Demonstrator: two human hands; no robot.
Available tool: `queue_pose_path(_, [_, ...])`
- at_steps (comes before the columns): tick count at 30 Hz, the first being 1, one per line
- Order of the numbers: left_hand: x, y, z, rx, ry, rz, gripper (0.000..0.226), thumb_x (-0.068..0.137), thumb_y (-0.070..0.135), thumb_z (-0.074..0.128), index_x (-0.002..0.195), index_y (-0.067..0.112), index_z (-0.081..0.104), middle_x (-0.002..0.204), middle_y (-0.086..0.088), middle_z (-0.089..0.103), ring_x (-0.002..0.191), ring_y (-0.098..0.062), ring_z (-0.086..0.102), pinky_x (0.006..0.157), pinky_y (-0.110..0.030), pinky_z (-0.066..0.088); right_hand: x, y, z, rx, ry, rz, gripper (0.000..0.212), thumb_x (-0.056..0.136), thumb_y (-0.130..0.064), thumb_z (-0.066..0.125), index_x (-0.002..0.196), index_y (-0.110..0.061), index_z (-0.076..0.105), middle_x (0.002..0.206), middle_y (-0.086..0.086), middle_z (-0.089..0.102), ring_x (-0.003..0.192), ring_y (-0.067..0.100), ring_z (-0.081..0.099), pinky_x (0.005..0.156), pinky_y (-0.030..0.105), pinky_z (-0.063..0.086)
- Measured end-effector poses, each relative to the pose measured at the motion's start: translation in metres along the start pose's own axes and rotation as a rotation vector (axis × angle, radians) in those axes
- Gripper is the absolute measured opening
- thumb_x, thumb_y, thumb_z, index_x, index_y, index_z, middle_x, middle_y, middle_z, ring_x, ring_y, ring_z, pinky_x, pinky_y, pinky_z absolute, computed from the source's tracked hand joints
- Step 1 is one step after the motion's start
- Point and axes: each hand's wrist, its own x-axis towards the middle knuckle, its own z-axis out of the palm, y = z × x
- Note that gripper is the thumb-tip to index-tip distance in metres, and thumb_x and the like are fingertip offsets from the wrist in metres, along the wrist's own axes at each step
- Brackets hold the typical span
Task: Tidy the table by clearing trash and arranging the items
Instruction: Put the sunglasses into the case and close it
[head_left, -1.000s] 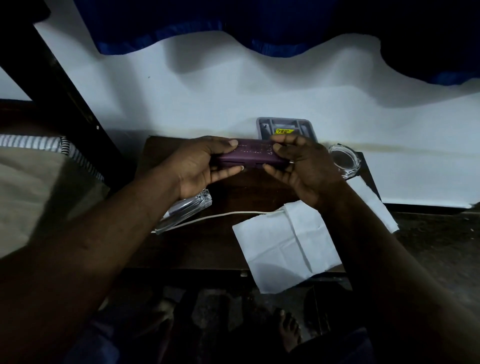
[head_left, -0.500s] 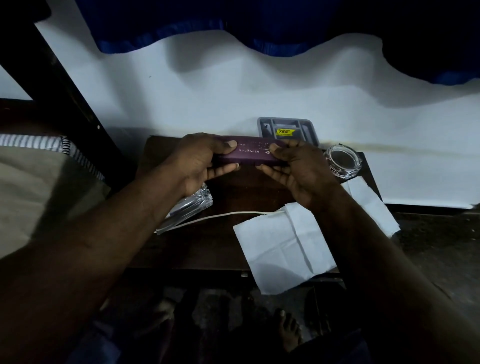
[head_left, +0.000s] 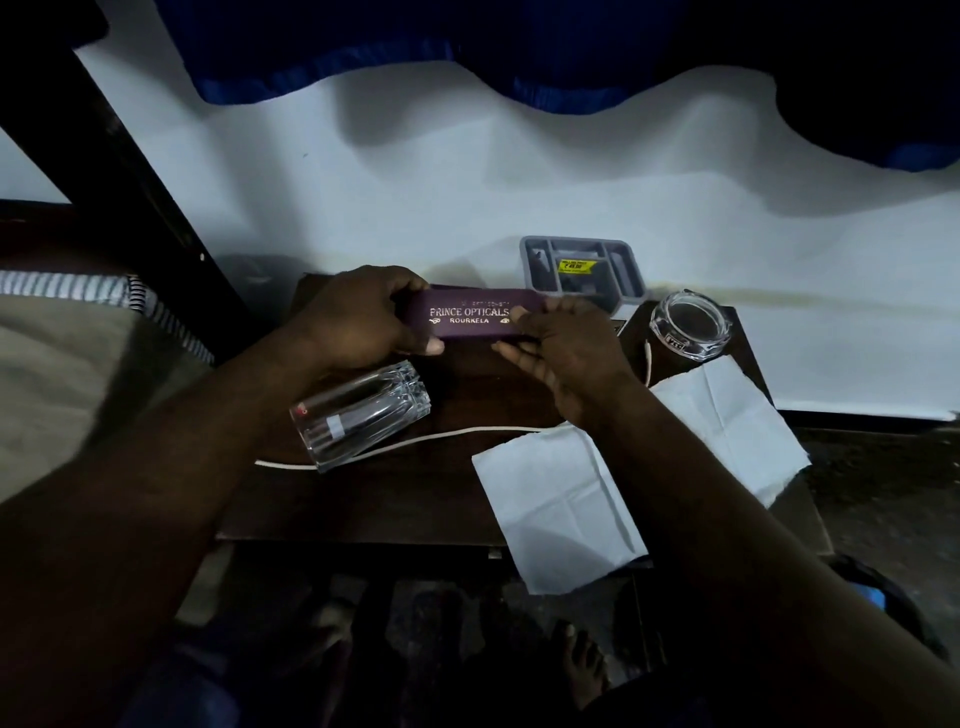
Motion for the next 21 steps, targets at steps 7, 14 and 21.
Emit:
queue_pose_path(7, [0.012,-0.031,-0.001,0.035,0.162,-0.103,0.056,0.064,0.039,0.094,0.114,0.025,0.072,0.104,0.006,0.070,0.095,-0.016,0.064,0.083,-0.028,0.046,-0.002,0.003,0.015,-0.281,0.000,-0.032,0.031,0.099,-0.007,0.063,0.128,-0.007,0.055,0.122,0.018,0.068,0.109,0.040,0.071,0.091,0.044,0.060])
queue_pose_path(14, [0.023,-0.048,0.019,-0.002,0.135,-0.138,0.049,0.065,0.032,0.095,0.108,0.024,0.073,0.106,0.003,0.072,0.093,-0.011,0.063,0.075,-0.021,0.043,0.005,0.017,0.025,-0.675,0.010,-0.166,0.032,0.094,-0.017,0.067,0.126,-0.015,0.064,0.121,0.004,0.071,0.110,0.023,0.068,0.101,0.051,0.055])
queue_pose_path(21, [0.030,-0.039,0.026,0.131,0.199,-0.033,0.062,0.071,0.021,0.089,0.128,0.015,0.064,0.121,-0.013,0.069,0.115,-0.030,0.062,0.098,-0.033,0.047,0.008,0.021,0.022,-0.817,0.012,-0.257,0.029,0.090,-0.016,0.068,0.119,-0.020,0.068,0.117,-0.001,0.073,0.111,0.016,0.067,0.105,0.041,0.052])
